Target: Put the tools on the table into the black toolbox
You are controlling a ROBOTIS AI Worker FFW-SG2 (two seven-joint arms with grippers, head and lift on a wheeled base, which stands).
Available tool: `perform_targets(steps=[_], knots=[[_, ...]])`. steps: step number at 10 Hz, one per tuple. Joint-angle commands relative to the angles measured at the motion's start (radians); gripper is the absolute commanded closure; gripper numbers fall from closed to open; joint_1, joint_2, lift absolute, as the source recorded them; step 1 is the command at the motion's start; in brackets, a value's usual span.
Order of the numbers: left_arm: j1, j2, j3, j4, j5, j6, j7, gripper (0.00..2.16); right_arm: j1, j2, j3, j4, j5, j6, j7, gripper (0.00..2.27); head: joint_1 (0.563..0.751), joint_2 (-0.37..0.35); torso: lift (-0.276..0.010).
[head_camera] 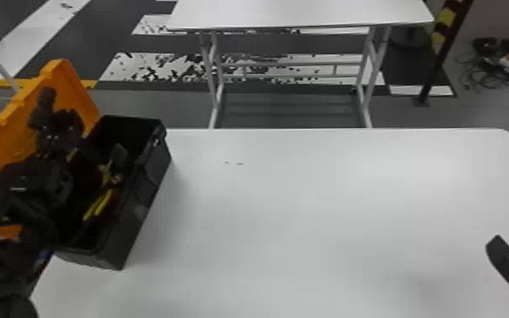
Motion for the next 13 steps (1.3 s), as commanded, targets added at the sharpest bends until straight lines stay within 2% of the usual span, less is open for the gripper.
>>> perform_targets(steps=[1, 2, 3, 4, 7, 10, 13], knots=[[0.002, -0.017, -0.014, 0.058, -0.005, -0.075, -0.001, 2.07, 0.006, 0.001, -0.005, 0.006, -0.004, -0.028, 0.002, 0.12, 0.695, 0.101, -0.075], [0.002, -0.024, -0.017, 0.079, -0.006, -0.085, 0.001, 1.78, 0.006, 0.001, -0.012, 0.009, -0.007, -0.034, 0.009, 0.12, 0.695, 0.096, -0.075], [0.002, -0.027, -0.021, 0.087, -0.008, -0.078, 0.011, 0.61, 0.008, 0.001, -0.017, 0.015, -0.012, -0.04, 0.013, 0.12, 0.695, 0.092, -0.075], [0.002, -0.031, -0.021, 0.087, -0.006, -0.066, 0.015, 0.0, 0.008, 0.001, -0.019, 0.021, -0.012, -0.043, 0.014, 0.12, 0.695, 0.089, -0.075], [0.036, -0.039, -0.014, 0.049, 0.011, -0.063, 0.015, 0.03, 0.008, 0.001, -0.017, 0.026, -0.013, -0.046, 0.014, 0.13, 0.695, 0.085, -0.075], [0.125, -0.083, -0.034, -0.007, 0.018, -0.103, 0.005, 0.03, 0.013, 0.001, -0.028, 0.035, -0.03, -0.067, 0.028, 0.13, 0.695, 0.074, -0.075], [0.193, -0.083, -0.106, -0.019, 0.012, -0.137, 0.034, 0.03, 0.028, 0.001, -0.022, 0.053, -0.033, -0.132, 0.028, 0.13, 0.695, 0.02, -0.075]])
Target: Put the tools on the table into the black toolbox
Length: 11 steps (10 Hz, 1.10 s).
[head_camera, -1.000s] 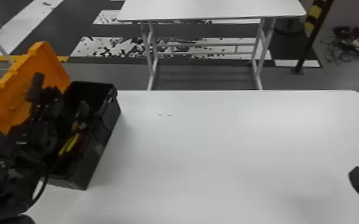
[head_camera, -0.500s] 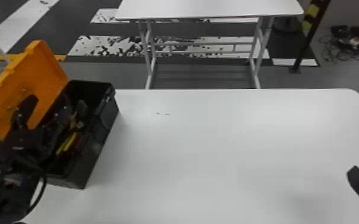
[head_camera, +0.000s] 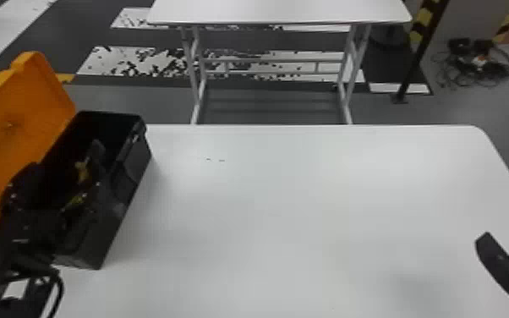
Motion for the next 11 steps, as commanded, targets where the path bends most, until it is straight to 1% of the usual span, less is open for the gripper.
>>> perform_targets(steps=[1, 2, 3, 4, 5, 6, 7, 8, 9, 10, 11], knots=[[0.036, -0.001, -0.046, -0.009, -0.015, -0.005, 0.018, 0.03, 0.011, 0.001, 0.005, 0.02, 0.002, -0.054, 0.0, 0.13, 0.695, 0.01, -0.075], [0.058, -0.001, -0.081, -0.009, -0.018, -0.005, 0.041, 0.03, 0.019, 0.001, 0.013, 0.031, 0.008, -0.081, 0.0, 0.13, 0.695, -0.014, -0.075], [0.082, -0.001, -0.115, -0.008, -0.041, -0.026, 0.07, 0.03, 0.034, 0.001, 0.044, 0.032, 0.028, -0.133, -0.003, 0.13, 0.695, -0.042, -0.075], [0.099, -0.008, -0.15, -0.009, -0.055, -0.045, 0.105, 0.03, 0.043, 0.001, 0.084, 0.031, 0.053, -0.179, -0.025, 0.13, 0.695, -0.052, -0.075], [0.11, -0.009, -0.195, -0.009, -0.084, -0.054, 0.163, 0.03, 0.056, 0.001, 0.143, 0.028, 0.102, -0.244, -0.086, 0.13, 0.695, -0.06, -0.075], [0.122, -0.009, -0.241, -0.005, -0.116, -0.088, 0.216, 0.04, 0.065, 0.001, 0.208, 0.028, 0.145, -0.308, -0.14, 0.13, 0.695, -0.063, -0.075], [0.128, -0.009, -0.284, 0.002, -0.144, -0.091, 0.285, 0.04, 0.072, 0.001, 0.271, 0.029, 0.197, -0.348, -0.196, 0.13, 0.695, -0.058, -0.075], [0.134, -0.008, -0.321, 0.017, -0.173, -0.103, 0.337, 0.07, 0.08, 0.001, 0.326, 0.04, 0.246, -0.406, -0.252, 0.13, 0.695, -0.044, -0.075], [0.157, -0.005, -0.341, 0.037, -0.181, -0.17, 0.352, 0.08, 0.091, 0.001, 0.377, 0.057, 0.297, -0.474, -0.305, 0.13, 0.695, -0.036, -0.075], [0.163, 0.0, -0.365, 0.058, -0.189, -0.198, 0.372, 0.08, 0.103, 0.001, 0.421, 0.077, 0.358, -0.548, -0.364, 0.13, 0.695, -0.025, -0.075], [0.176, 0.003, -0.384, 0.075, -0.195, -0.213, 0.387, 0.08, 0.115, 0.001, 0.456, 0.117, 0.386, -0.64, -0.405, 0.13, 0.695, -0.014, -0.075]])
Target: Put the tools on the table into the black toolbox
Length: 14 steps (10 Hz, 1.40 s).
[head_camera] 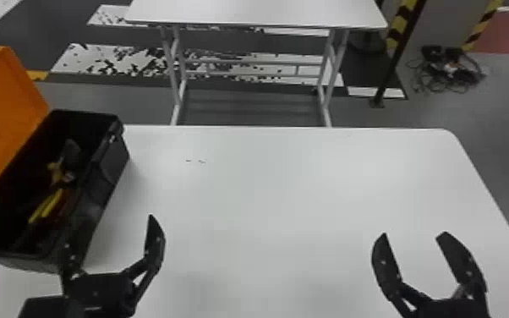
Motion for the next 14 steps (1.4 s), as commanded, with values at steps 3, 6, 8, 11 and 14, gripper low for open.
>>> perform_targets(steps=[3, 6, 8, 11, 14], knots=[[0.031, 0.011, -0.041, 0.033, -0.015, -0.064, 0.022, 0.08, 0.033, 0.001, 0.065, 0.12, 0.06, -0.268, -0.057, 0.13, 0.695, 0.013, -0.075], [0.034, 0.013, -0.043, 0.032, -0.021, -0.064, 0.032, 0.08, 0.033, 0.001, 0.064, 0.121, 0.06, -0.277, -0.06, 0.14, 0.695, 0.012, -0.075], [0.041, 0.013, -0.043, 0.04, -0.019, -0.113, 0.035, 0.08, 0.03, 0.001, 0.053, 0.123, 0.06, -0.234, -0.06, 0.14, 0.695, 0.015, -0.075], [0.043, 0.013, -0.043, 0.04, -0.018, -0.12, 0.036, 0.08, 0.029, 0.001, 0.044, 0.123, 0.054, -0.215, -0.06, 0.14, 0.695, 0.004, -0.075], [0.037, 0.013, -0.043, 0.052, -0.015, -0.126, 0.036, 0.08, 0.027, 0.001, 0.036, 0.125, 0.049, -0.206, -0.06, 0.14, 0.695, -0.006, -0.075]])
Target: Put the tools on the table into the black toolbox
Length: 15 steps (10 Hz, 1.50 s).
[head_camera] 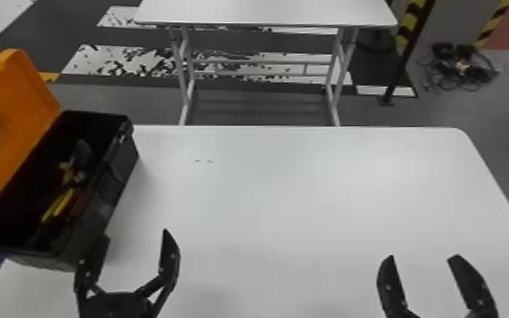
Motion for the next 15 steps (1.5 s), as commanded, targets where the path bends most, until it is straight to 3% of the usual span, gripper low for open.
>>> perform_targets(steps=[1, 6, 15], knots=[[-0.006, 0.0, 0.0, 0.012, 0.0, 0.0, 0.0, 0.08, 0.0, 0.001, -0.002, 0.004, -0.001, -0.002, 0.0, 0.14, 0.695, -0.008, -0.075], [-0.011, -0.009, -0.002, 0.026, -0.006, -0.006, -0.002, 0.08, -0.018, 0.001, -0.007, 0.019, -0.001, 0.026, 0.0, 0.14, 0.695, -0.014, -0.075], [-0.031, -0.003, -0.018, 0.04, -0.003, -0.003, -0.003, 0.08, -0.02, 0.001, -0.007, 0.022, -0.012, 0.032, 0.0, 0.14, 0.695, -0.033, -0.075]])
